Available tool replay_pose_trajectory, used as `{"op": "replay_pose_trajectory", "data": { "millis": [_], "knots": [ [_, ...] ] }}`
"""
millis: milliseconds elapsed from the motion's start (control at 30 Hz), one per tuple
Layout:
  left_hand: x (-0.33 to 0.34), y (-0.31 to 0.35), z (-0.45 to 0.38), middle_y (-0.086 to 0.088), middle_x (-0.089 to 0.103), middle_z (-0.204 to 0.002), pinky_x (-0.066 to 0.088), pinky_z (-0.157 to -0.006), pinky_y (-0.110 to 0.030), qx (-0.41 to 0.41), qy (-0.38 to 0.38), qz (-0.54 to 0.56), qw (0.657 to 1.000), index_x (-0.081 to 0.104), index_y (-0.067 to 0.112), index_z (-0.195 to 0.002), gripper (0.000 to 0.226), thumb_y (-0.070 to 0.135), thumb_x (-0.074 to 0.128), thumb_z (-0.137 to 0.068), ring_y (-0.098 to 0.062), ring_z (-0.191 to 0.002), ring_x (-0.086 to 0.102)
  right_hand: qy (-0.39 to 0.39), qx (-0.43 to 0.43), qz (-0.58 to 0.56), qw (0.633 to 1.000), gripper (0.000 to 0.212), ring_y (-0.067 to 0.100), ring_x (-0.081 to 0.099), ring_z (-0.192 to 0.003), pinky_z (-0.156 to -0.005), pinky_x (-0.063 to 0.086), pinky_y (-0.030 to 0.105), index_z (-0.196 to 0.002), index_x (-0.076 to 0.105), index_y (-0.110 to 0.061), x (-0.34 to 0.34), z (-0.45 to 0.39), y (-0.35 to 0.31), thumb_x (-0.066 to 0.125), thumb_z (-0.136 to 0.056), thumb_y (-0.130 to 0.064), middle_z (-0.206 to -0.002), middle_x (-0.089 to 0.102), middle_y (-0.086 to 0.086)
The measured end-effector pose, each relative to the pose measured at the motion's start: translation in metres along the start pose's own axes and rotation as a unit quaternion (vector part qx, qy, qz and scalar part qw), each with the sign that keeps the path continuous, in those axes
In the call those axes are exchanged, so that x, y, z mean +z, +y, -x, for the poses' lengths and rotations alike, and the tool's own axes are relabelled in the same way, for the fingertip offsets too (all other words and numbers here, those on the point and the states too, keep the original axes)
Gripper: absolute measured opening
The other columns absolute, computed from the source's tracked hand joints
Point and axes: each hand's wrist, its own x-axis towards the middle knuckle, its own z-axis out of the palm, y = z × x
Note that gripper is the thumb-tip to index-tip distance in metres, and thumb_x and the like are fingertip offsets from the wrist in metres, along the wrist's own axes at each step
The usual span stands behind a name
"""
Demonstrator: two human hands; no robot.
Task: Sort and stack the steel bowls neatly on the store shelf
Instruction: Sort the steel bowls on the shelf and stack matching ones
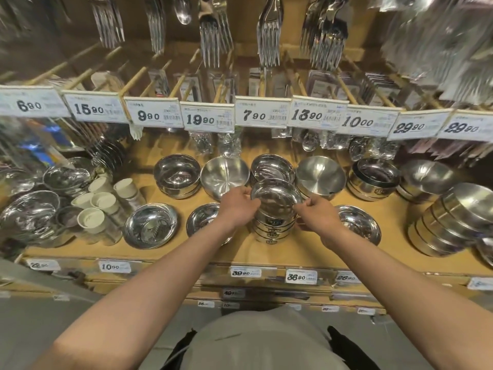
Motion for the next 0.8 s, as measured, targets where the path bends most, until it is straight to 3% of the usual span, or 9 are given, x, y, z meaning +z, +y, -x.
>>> {"op": "replay_pose_trajectory", "data": {
  "millis": [133, 200, 300, 367, 600, 700, 800],
  "knots": [
    [-0.001, -0.002, -0.001, 0.003, 0.067, -0.078, 0.062, -0.082, -0.043, 0.009, 0.004, -0.012, 1.000, 0.057, 0.031, -0.085, 0.021, 0.013, 0.065, -0.089, -0.019, -0.085, 0.072, 0.002, -0.006, 0.000, 1.000, 0.015, 0.022, 0.065, -0.066, -0.083, 0.061, 0.052, -0.083, 0.055, -0.012, 0.001, -0.002, 0.001, 0.068, -0.090, -0.018, -0.076, 0.063, 0.007],
    [0.000, -0.005, -0.003, 0.003, 0.066, -0.078, 0.062, -0.082, -0.044, 0.004, 0.005, -0.010, 1.000, 0.061, 0.024, -0.098, 0.014, 0.013, 0.064, -0.090, -0.019, -0.082, 0.071, 0.003, -0.014, 0.002, 1.000, 0.017, 0.022, 0.064, -0.064, -0.084, 0.061, 0.052, -0.080, 0.055, -0.014, 0.002, -0.003, 0.002, 0.067, -0.090, -0.019, -0.072, 0.062, 0.004],
    [0.000, -0.007, -0.004, 0.004, 0.065, -0.077, 0.062, -0.080, -0.045, -0.005, 0.003, -0.010, 1.000, 0.062, 0.013, -0.121, 0.030, 0.014, 0.064, -0.091, -0.015, -0.074, 0.067, 0.007, -0.020, 0.016, 1.000, 0.018, 0.023, 0.064, -0.066, -0.087, 0.059, 0.052, -0.077, 0.054, -0.015, 0.002, -0.006, 0.003, 0.067, -0.090, -0.019, -0.069, 0.063, 0.003],
    [0.000, -0.007, -0.004, 0.003, 0.066, -0.078, 0.062, -0.080, -0.046, -0.006, 0.001, -0.011, 1.000, 0.061, 0.012, -0.124, 0.032, 0.015, 0.064, -0.091, -0.017, -0.075, 0.067, 0.004, -0.021, 0.011, 1.000, 0.018, 0.022, 0.063, -0.067, -0.088, 0.059, 0.053, -0.078, 0.053, -0.015, 0.003, -0.007, 0.004, 0.066, -0.090, -0.019, -0.071, 0.063, 0.004],
    [-0.002, -0.009, -0.010, 0.002, 0.067, -0.080, 0.061, -0.083, -0.045, -0.026, -0.003, -0.005, 1.000, 0.065, 0.014, -0.110, 0.024, 0.030, 0.061, -0.093, -0.019, -0.078, 0.070, -0.009, -0.016, 0.012, 1.000, 0.018, 0.022, 0.062, -0.078, -0.089, 0.058, 0.055, -0.086, 0.054, -0.014, 0.002, -0.010, 0.006, 0.066, -0.090, -0.027, -0.079, 0.063, 0.003],
    [-0.003, -0.009, -0.014, -0.003, 0.062, -0.077, 0.060, -0.087, -0.047, -0.054, -0.010, 0.025, 0.998, 0.063, 0.014, -0.089, 0.031, 0.042, 0.053, -0.097, -0.025, -0.079, 0.068, -0.013, 0.011, 0.004, 1.000, 0.037, 0.018, 0.062, -0.088, -0.090, 0.059, 0.050, -0.117, 0.061, -0.010, 0.002, -0.013, 0.005, 0.063, -0.092, -0.037, -0.092, 0.064, 0.001],
    [-0.003, -0.009, -0.016, -0.016, 0.070, -0.093, 0.063, -0.079, -0.041, -0.090, -0.032, 0.070, 0.993, 0.065, 0.006, -0.094, 0.040, 0.042, 0.049, -0.101, -0.024, -0.080, 0.068, -0.045, 0.037, -0.049, 0.997, 0.040, 0.016, 0.060, -0.085, -0.070, 0.061, 0.034, -0.121, 0.064, -0.006, 0.004, -0.015, 0.006, 0.058, -0.097, -0.038, -0.097, 0.063, 0.004]
  ]
}}
